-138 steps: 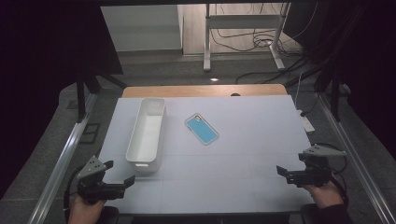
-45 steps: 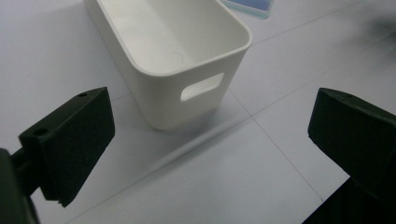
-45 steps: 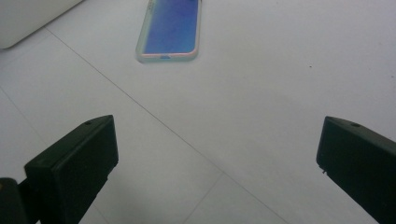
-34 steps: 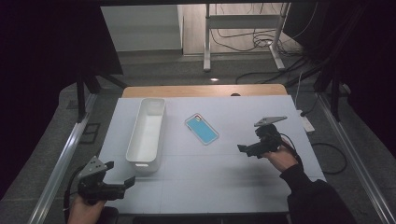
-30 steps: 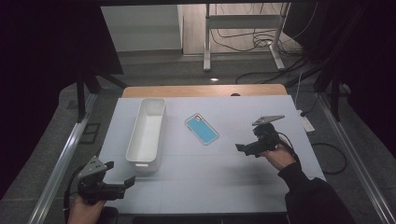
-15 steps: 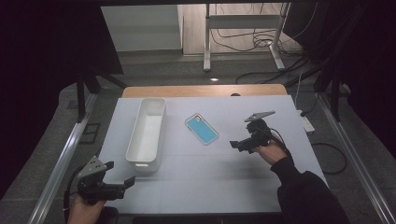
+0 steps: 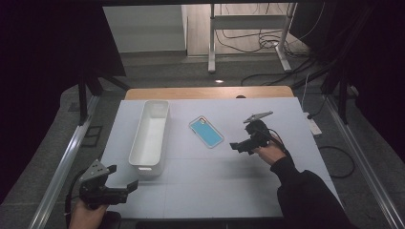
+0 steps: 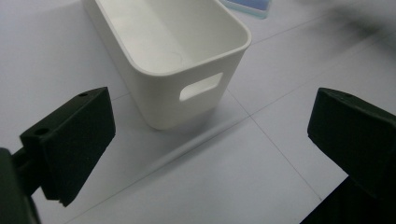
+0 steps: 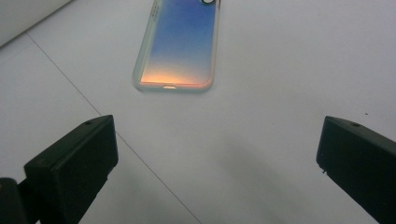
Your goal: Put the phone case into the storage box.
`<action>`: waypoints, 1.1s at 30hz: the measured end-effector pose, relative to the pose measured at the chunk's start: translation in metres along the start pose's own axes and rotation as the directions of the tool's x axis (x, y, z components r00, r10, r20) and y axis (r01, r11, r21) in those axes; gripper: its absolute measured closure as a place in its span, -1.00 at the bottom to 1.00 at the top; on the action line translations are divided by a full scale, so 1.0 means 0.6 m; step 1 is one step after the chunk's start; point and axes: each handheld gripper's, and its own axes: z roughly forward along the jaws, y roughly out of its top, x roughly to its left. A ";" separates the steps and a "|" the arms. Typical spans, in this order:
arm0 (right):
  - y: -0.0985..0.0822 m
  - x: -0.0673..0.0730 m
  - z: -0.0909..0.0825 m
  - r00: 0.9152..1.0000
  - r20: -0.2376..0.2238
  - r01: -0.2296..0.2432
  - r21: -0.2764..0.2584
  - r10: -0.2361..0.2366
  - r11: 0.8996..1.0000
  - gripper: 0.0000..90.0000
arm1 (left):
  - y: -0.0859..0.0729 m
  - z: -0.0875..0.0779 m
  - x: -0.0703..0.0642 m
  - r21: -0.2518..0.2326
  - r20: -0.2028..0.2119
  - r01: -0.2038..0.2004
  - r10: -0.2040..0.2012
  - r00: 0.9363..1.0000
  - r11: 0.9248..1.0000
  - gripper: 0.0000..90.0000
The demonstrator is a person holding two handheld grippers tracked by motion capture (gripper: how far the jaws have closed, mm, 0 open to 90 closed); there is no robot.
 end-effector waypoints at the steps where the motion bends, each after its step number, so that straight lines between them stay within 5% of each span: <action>1: 0.001 0.000 0.002 1.000 -0.001 0.003 0.000 -0.003 1.000 -1.00 | 0.000 0.000 0.000 0.000 0.000 -0.001 0.001 1.000 1.000 -0.96; 33: 0.062 0.025 0.074 0.998 -0.046 0.037 0.048 -0.035 0.998 -1.00 | 0.000 0.000 0.002 -0.001 0.007 0.006 -0.006 1.000 1.000 -0.96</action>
